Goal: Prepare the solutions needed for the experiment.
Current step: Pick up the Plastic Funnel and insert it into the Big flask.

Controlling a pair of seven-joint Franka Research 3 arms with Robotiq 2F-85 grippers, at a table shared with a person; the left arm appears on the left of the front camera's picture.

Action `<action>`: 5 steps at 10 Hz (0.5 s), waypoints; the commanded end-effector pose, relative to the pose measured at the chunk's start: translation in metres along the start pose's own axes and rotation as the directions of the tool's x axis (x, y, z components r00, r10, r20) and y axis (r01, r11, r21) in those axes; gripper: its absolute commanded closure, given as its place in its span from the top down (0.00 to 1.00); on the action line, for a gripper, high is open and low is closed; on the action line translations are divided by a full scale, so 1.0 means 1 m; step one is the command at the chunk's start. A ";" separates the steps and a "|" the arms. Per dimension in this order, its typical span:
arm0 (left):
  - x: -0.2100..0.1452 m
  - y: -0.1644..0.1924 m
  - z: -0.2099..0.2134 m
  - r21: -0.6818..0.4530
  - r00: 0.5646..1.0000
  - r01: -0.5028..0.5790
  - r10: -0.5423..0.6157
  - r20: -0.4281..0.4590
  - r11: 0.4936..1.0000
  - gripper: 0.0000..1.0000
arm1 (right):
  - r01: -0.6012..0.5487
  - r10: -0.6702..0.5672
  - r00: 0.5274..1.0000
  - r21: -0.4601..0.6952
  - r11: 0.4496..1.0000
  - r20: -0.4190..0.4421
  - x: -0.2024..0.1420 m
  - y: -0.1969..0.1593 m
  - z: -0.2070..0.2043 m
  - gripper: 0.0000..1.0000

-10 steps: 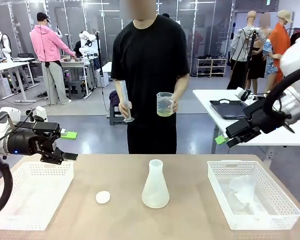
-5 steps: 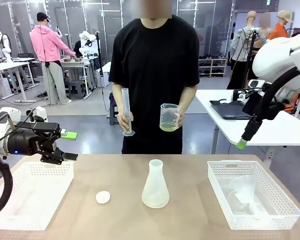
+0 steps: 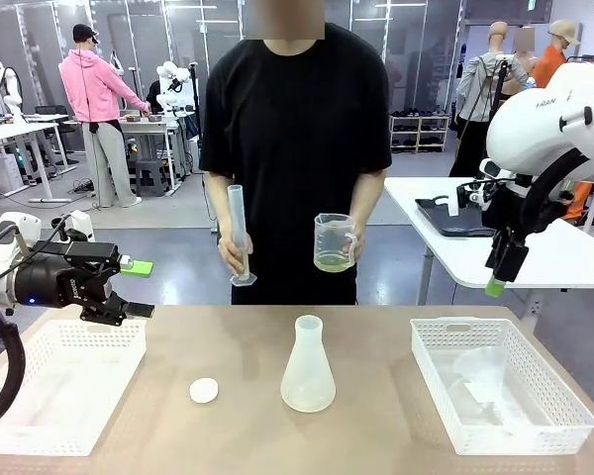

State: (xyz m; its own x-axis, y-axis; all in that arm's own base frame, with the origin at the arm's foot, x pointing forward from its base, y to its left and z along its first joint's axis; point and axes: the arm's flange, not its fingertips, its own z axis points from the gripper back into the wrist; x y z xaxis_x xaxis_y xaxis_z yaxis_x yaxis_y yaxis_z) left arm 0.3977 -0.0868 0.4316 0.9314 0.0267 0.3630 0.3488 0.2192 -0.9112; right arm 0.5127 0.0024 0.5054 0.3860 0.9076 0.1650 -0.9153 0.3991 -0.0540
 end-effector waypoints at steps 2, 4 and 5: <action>0.000 -0.001 0.000 -0.017 1.000 -0.002 0.002 -0.003 1.000 1.00 | 0.018 -0.018 1.000 0.021 1.000 0.013 -0.002 -0.001 0.003 1.00; 0.000 -0.001 0.000 -0.017 1.000 -0.002 0.002 -0.003 1.000 1.00 | -0.176 0.176 0.983 -0.009 0.984 -0.055 -0.002 -0.001 -0.008 1.00; 0.000 -0.001 0.000 -0.017 1.000 -0.002 0.002 -0.003 1.000 1.00 | -0.231 0.229 0.968 -0.005 0.973 -0.102 -0.001 -0.002 -0.015 1.00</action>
State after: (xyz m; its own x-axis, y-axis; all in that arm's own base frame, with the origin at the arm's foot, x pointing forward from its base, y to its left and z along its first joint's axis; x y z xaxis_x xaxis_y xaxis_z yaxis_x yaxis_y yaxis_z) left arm 0.3977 -0.0869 0.4317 0.9314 0.0265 0.3629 0.3488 0.2190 -0.9112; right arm 0.5128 0.0044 0.4987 0.2762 0.9555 0.1038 -0.9566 0.2838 -0.0662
